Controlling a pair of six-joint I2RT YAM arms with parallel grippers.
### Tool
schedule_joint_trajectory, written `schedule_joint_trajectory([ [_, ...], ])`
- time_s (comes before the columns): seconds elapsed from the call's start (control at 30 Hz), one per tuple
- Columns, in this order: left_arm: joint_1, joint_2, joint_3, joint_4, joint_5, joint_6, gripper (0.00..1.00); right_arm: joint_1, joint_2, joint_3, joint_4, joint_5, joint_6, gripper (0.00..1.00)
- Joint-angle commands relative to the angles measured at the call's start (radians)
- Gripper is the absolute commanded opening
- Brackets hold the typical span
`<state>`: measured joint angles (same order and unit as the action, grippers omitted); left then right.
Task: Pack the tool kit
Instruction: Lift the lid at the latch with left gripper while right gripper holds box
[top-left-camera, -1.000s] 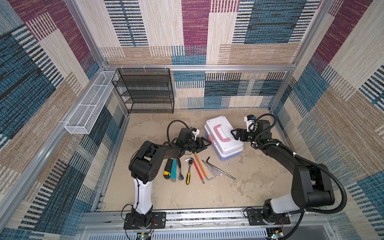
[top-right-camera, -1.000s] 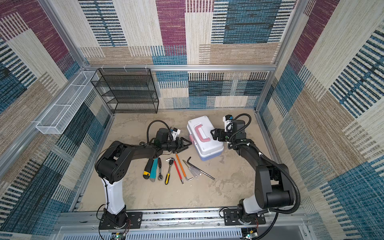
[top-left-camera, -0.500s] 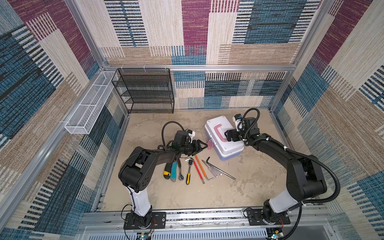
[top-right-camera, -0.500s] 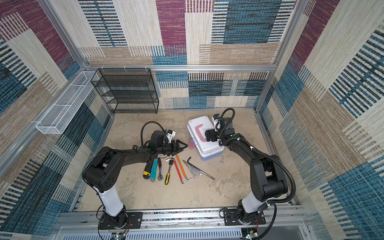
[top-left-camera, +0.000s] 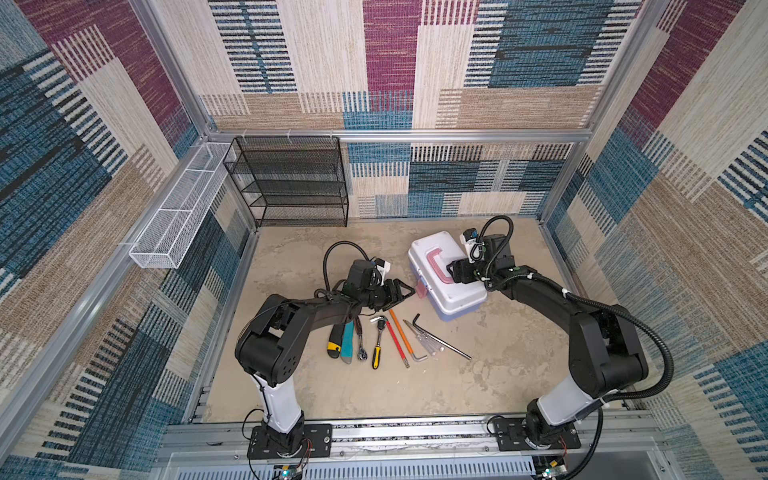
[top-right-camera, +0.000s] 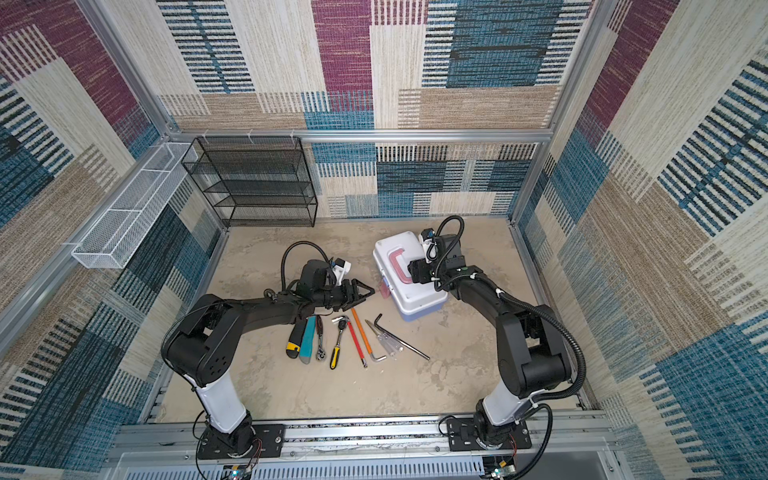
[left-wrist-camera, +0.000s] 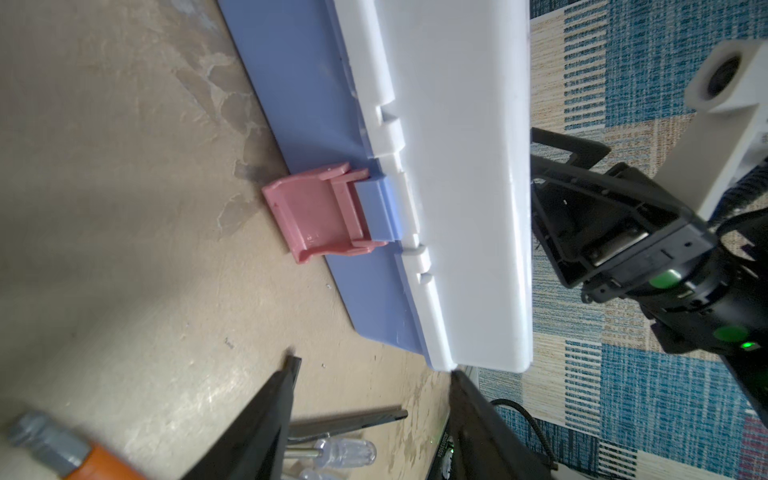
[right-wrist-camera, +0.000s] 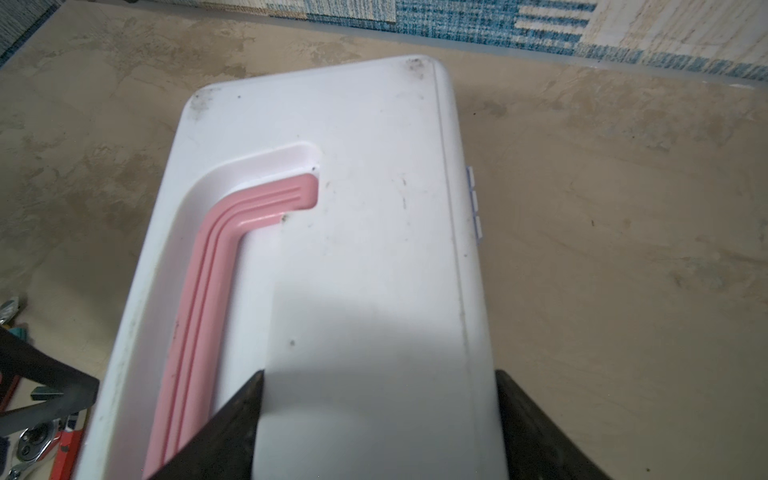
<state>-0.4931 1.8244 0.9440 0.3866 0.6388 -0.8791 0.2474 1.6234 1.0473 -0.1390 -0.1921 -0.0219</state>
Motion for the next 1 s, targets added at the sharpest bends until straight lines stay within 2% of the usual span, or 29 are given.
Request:
schedule_joint_trajectory([
  [0.0, -0.001, 0.009, 0.019, 0.050, 0.034, 0.003, 0.63, -0.003, 0.004, -0.020, -0.031, -0.091, 0.073, 0.74],
  [0.2, -0.003, 0.009, 0.039, 0.054, 0.049, -0.004, 0.63, -0.038, -0.012, -0.045, 0.031, -0.196, 0.157, 0.71],
  [0.6, -0.031, 0.030, 0.119, 0.126, 0.073, -0.075, 0.62, -0.080, -0.028, -0.090, 0.172, -0.395, 0.322, 0.71],
  [0.97, -0.037, 0.064, 0.148, 0.264, 0.086, -0.164, 0.58, -0.091, -0.017, -0.114, 0.267, -0.453, 0.433, 0.72],
])
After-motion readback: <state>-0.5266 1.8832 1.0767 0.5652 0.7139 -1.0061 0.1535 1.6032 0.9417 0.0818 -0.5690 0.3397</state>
